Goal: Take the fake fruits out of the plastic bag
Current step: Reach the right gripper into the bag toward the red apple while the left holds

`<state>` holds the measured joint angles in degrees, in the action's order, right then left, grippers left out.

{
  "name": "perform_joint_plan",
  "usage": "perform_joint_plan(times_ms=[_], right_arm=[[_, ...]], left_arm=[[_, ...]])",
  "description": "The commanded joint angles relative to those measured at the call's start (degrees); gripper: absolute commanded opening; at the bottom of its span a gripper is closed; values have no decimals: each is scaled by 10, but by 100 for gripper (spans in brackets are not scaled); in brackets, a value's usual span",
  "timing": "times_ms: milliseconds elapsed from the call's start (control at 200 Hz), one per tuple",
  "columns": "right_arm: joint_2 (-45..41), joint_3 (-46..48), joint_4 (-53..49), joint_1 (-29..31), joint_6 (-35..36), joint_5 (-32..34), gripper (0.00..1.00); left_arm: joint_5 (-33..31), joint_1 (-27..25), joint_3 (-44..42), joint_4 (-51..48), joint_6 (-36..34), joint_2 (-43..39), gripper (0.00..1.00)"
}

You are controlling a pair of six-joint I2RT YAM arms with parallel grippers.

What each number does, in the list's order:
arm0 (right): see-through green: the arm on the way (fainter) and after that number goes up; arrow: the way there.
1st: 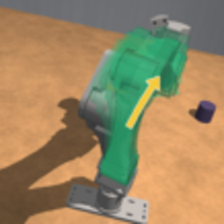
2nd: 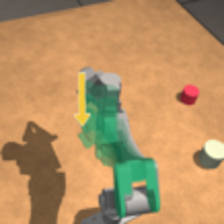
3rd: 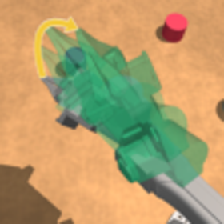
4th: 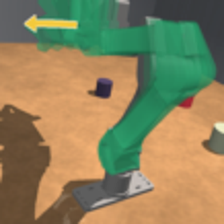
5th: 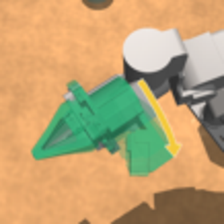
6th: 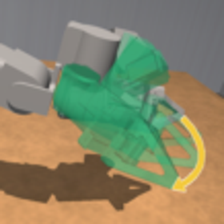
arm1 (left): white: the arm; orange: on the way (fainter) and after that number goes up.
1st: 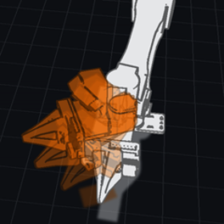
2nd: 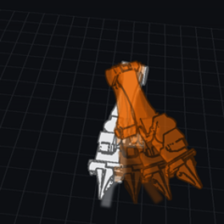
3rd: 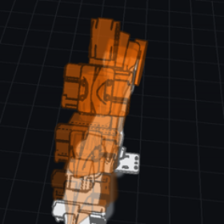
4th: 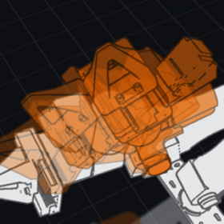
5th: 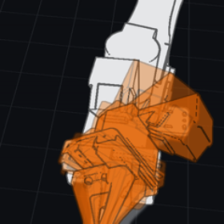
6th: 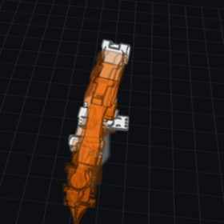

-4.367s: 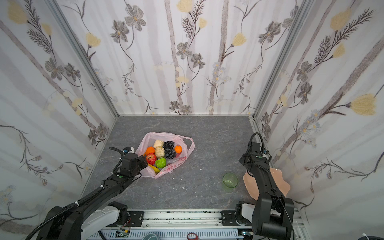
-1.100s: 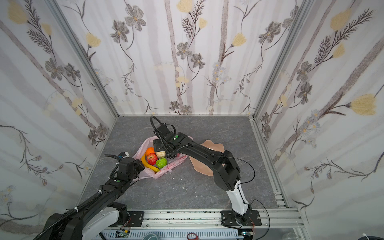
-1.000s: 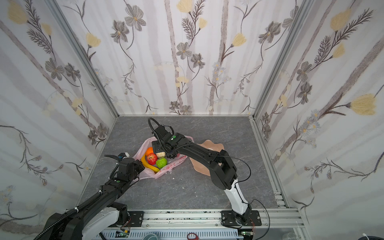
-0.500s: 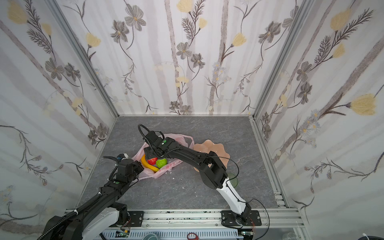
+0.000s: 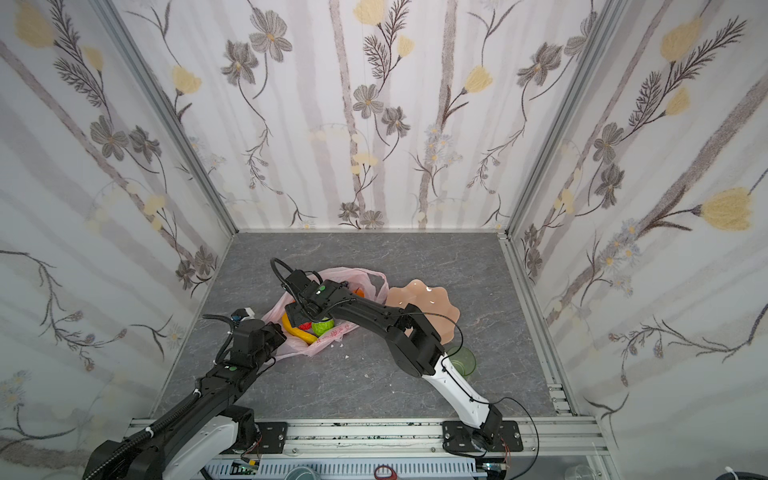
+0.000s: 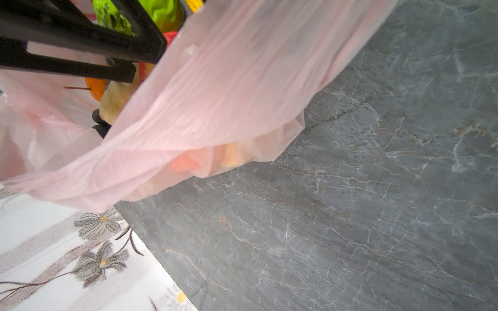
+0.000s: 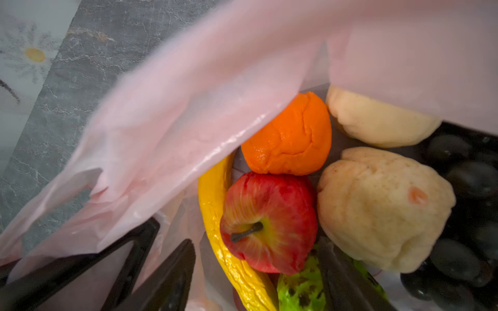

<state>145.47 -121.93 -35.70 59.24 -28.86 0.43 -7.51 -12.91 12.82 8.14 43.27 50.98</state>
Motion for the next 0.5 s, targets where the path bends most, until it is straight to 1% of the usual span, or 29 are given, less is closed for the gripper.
perform_joint_plan(times_ms=[0, 105, 250, 495], right_arm=[[13, -6, 8, 3, 4, 9, 75], [25, -10, 8, 3, 3, 11, 78], [41, -21, 8, 3, 0, 17, 78], [53, -39, 9, 3, 1, 31, 74]], left_arm=[[-7, 2, -3, 0, -2, -2, 13], [-7, 2, -3, 0, -2, -3, 13], [-8, 2, -5, 1, -1, -5, 13], [-5, 2, -5, 2, 0, -4, 13]])
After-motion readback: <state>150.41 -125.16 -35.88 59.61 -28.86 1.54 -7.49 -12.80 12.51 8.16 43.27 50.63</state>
